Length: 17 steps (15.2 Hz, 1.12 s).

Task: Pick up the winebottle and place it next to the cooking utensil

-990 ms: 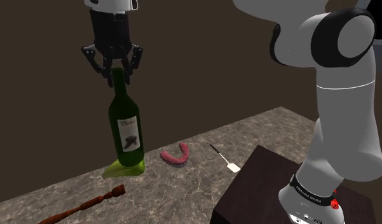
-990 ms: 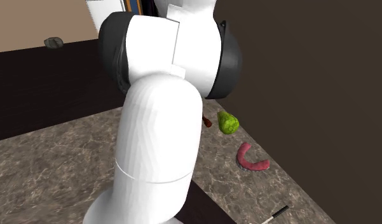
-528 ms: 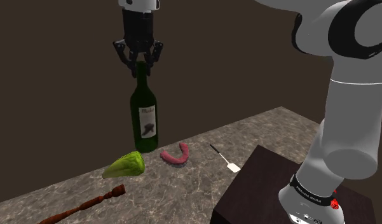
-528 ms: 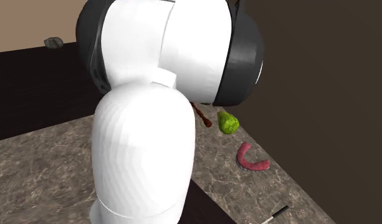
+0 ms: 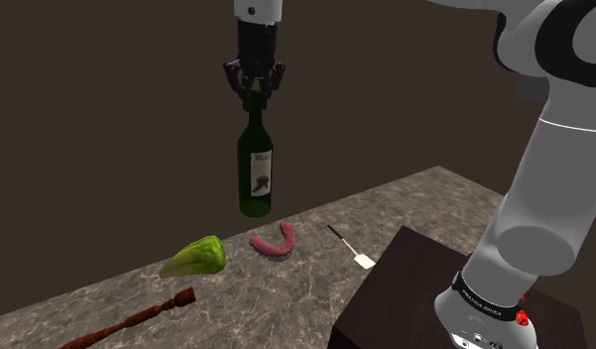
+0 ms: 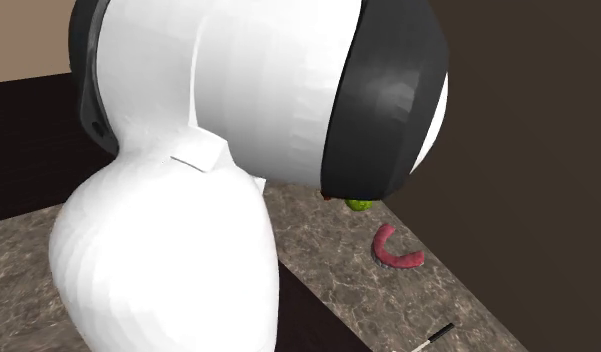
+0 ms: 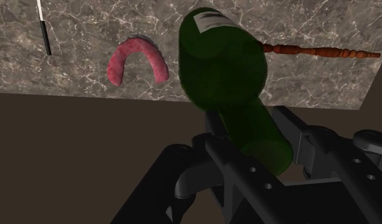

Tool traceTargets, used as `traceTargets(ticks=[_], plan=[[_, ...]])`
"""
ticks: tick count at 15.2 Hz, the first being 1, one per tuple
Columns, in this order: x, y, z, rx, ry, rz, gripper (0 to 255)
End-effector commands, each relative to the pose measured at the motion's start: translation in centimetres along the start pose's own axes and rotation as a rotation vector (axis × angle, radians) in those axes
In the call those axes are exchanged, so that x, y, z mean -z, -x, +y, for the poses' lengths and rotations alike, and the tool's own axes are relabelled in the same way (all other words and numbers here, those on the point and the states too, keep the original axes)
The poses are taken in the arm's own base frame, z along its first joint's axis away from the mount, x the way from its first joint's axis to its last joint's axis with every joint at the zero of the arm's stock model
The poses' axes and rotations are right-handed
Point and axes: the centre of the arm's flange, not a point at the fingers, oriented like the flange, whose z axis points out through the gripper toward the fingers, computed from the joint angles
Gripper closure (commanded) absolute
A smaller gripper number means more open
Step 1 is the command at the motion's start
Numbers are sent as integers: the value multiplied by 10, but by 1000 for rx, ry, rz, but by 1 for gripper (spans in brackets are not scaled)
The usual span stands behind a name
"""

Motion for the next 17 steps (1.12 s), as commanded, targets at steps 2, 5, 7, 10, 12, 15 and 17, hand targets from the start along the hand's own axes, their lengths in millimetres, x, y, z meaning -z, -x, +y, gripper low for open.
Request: traceTargets(ticks=[2, 5, 7, 10, 12, 15, 17], plan=[[0, -13, 40, 1, -1, 1, 255], [0, -25, 78, 1, -1, 1, 255], [-1, -32, 103, 1, -1, 1, 255], [-2, -44, 141, 1, -1, 1, 255], [-2, -52, 166, 1, -1, 1, 255], [-3, -64, 203, 1, -1, 1, 255], [-4, -72, 229, 1, -1, 1, 255]])
